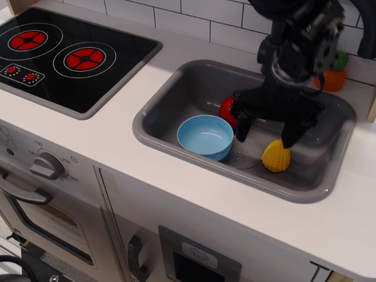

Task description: Put corn in bowl sink

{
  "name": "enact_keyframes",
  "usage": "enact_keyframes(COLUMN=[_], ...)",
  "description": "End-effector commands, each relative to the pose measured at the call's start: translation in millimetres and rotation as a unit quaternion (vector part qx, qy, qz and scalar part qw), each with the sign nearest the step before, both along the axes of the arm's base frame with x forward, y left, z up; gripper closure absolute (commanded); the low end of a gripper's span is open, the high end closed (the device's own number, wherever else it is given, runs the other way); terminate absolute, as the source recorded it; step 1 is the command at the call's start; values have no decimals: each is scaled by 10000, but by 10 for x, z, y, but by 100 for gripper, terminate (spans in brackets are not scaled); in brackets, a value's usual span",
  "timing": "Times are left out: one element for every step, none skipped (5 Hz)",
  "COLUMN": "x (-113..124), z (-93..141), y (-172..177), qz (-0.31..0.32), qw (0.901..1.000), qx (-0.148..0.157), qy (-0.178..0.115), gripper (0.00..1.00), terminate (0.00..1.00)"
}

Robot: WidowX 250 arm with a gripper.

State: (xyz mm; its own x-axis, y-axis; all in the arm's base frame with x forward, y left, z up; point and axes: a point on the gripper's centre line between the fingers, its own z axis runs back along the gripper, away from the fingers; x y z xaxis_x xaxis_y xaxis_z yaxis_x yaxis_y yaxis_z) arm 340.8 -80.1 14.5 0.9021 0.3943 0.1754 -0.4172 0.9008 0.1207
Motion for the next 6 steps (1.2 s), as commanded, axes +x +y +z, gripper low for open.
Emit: enact_keyframes(x=[143, 179, 225, 215, 211, 182], z=[-63, -111, -187, -185, -85, 151], y=[-122, -137, -152, -169, -160, -92], qz=[151, 188, 128, 8, -37, -123], qw=[9993, 9993, 9995, 9996, 9994, 9987], qx=[-195, -146, 25, -24, -167, -386], qy=[-282, -283, -301, -285, -306, -306], gripper=[0, 0, 0, 100, 100, 100], terminate=[0, 0, 0, 0, 0, 0])
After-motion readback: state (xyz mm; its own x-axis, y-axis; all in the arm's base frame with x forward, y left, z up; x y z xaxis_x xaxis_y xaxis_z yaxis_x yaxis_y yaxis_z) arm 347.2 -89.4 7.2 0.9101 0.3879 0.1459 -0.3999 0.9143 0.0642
